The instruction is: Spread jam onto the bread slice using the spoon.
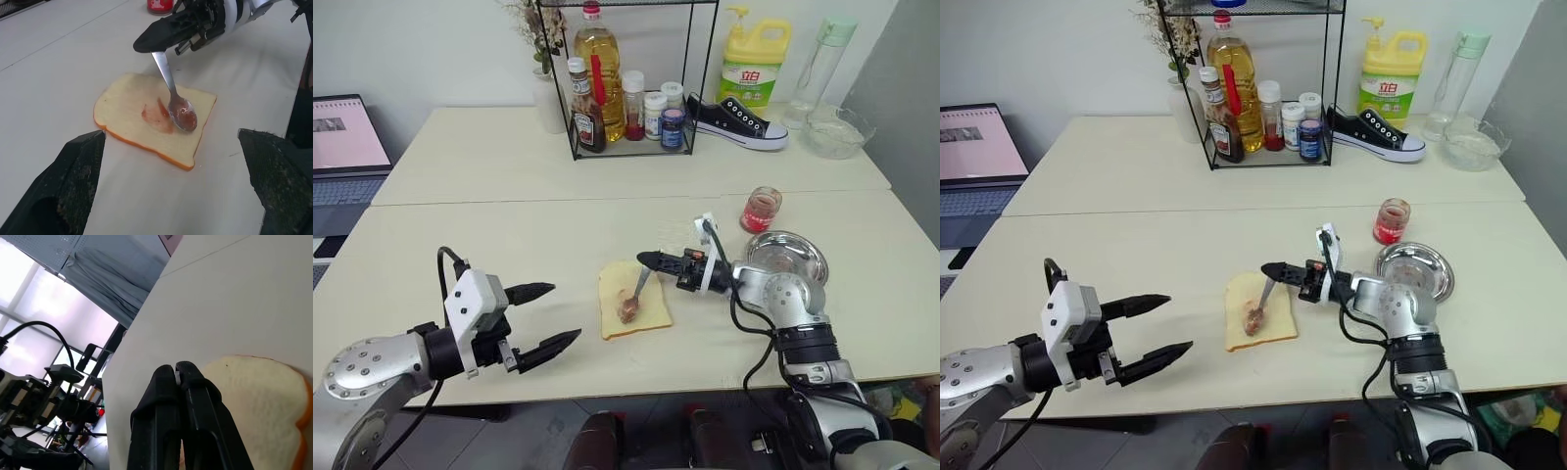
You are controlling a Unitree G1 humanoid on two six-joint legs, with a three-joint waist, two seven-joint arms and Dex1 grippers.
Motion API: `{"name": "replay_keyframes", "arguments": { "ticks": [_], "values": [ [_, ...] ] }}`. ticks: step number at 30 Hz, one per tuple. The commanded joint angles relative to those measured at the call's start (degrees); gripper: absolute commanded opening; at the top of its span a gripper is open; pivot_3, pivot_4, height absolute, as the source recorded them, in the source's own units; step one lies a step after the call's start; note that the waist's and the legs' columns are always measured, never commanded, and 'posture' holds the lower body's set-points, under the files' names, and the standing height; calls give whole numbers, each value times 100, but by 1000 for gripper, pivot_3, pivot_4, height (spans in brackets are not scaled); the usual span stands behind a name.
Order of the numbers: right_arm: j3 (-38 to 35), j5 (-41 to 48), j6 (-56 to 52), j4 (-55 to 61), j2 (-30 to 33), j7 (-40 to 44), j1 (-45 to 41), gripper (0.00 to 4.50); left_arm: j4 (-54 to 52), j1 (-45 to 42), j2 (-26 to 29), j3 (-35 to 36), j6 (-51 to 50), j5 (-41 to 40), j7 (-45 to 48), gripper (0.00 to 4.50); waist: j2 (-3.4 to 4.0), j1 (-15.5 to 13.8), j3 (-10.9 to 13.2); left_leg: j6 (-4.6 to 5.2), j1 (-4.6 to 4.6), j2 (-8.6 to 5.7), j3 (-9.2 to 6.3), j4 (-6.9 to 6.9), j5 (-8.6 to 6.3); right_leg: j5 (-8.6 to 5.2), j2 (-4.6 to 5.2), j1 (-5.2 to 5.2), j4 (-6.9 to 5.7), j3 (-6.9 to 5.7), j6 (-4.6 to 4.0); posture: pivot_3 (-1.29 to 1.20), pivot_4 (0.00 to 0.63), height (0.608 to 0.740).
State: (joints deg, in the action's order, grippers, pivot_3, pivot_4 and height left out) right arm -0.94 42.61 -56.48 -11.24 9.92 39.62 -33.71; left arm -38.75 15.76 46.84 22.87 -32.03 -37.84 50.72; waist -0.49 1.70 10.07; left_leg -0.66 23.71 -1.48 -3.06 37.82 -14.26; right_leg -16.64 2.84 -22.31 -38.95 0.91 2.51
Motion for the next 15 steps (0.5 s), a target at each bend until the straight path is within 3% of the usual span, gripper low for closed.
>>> {"name": "replay_keyframes", "arguments": {
  "ticks": [1,15],
  "values": [
    [-64,-175,379,-135,-31,96,-121,25,-199,58,41,130,46,-48,-13,4500,0,-2,0,0,0,0,0,0,0,0,0,0,0,0,0,0,150,740],
    [-591,-534,1316,-1369,-82,-92,-917,25,-200,101,33,105,109,-26,-7,4500,0,-1,0,0,-1,0,1,0,0,0,-1,0,-1,-1,0,0,150,740]
  ]
}}
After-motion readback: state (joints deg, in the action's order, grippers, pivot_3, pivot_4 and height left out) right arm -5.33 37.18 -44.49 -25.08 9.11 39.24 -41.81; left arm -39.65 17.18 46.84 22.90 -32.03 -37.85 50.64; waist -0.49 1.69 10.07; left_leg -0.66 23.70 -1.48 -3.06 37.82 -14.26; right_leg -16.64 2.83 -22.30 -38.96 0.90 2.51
